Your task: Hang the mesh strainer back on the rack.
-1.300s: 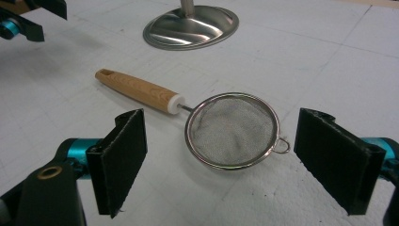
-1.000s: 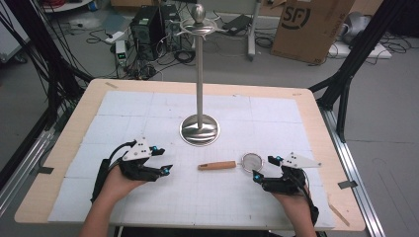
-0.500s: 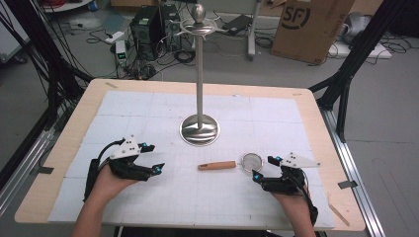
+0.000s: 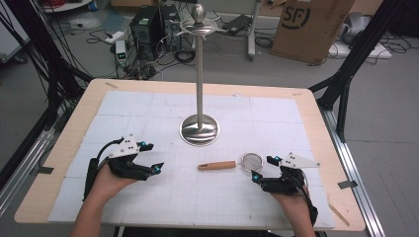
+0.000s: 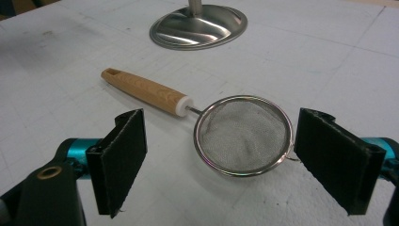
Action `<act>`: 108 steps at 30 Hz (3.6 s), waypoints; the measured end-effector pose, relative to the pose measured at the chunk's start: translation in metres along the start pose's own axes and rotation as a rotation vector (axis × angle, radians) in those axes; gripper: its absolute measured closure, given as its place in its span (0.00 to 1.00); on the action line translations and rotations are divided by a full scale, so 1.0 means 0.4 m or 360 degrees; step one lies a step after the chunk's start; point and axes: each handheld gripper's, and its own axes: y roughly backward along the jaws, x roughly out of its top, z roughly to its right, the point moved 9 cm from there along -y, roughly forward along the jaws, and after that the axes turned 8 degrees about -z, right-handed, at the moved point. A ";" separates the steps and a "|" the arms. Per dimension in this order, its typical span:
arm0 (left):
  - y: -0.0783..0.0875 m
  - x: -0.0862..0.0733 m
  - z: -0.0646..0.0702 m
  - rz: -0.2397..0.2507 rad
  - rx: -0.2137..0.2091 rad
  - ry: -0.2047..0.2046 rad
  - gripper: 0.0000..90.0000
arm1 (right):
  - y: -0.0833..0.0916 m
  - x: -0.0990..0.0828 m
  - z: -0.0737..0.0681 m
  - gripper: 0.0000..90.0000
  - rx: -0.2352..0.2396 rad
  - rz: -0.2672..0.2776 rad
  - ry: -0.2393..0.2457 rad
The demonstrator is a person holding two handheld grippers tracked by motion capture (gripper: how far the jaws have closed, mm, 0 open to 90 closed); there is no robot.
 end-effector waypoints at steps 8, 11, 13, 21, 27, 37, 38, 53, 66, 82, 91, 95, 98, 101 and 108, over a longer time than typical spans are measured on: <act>0.017 0.000 -0.012 0.0048 0.0028 0.0035 0.27 | 0.004 0.023 -0.021 0.18 0.0052 0.0050 0.0077; 0.025 0.002 -0.014 0.0056 0.0037 0.0039 0.27 | -0.003 0.029 -0.033 0.18 0.0084 0.0026 0.0121; 0.027 0.004 -0.014 0.0067 0.0032 0.0037 0.27 | -0.007 0.036 -0.043 0.18 0.0103 0.0011 0.0154; 0.023 0.004 -0.012 0.0066 0.0025 0.0035 0.27 | -0.038 0.081 -0.059 0.22 0.0101 -0.0072 0.0291; 0.025 0.006 -0.010 0.0074 0.0020 0.0029 0.27 | -0.076 0.105 -0.065 0.26 0.0100 -0.0204 0.0391; 0.019 0.004 -0.006 0.0060 0.0009 0.0019 0.27 | -0.147 0.088 -0.073 0.32 0.0135 -0.0419 0.0445; 0.019 0.004 -0.006 0.0059 0.0010 0.0018 0.27 | -0.153 0.084 -0.074 0.34 0.0138 -0.0445 0.0460; 0.010 0.001 -0.003 0.0037 0.0002 0.0014 0.27 | -0.222 0.051 -0.081 0.48 0.0207 -0.0676 0.0508; 0.009 0.000 -0.002 0.0028 0.0000 0.0019 0.27 | -0.211 0.055 -0.075 0.63 0.0176 -0.0680 0.0455; 0.006 -0.001 0.000 0.0025 -0.0006 0.0020 0.27 | -0.197 0.057 -0.058 0.70 0.0142 -0.0689 0.0376; 0.001 -0.003 0.002 0.0016 -0.0009 0.0017 0.27 | -0.198 0.057 -0.057 0.64 0.0127 -0.0695 0.0393; 0.000 -0.005 0.002 0.0006 -0.0010 0.0013 0.27 | -0.205 0.060 -0.059 0.66 0.0132 -0.0718 0.0411; 0.000 -0.004 0.003 0.0007 -0.0013 0.0010 0.27 | -0.214 0.062 -0.061 0.69 0.0122 -0.0756 0.0438; 0.000 -0.004 0.004 0.0008 -0.0015 0.0013 0.27 | -0.215 0.060 -0.058 0.70 0.0136 -0.0778 0.0417; -0.003 -0.005 0.006 -0.0002 -0.0019 0.0008 0.28 | -0.199 0.052 -0.061 0.74 0.0168 -0.0812 0.0372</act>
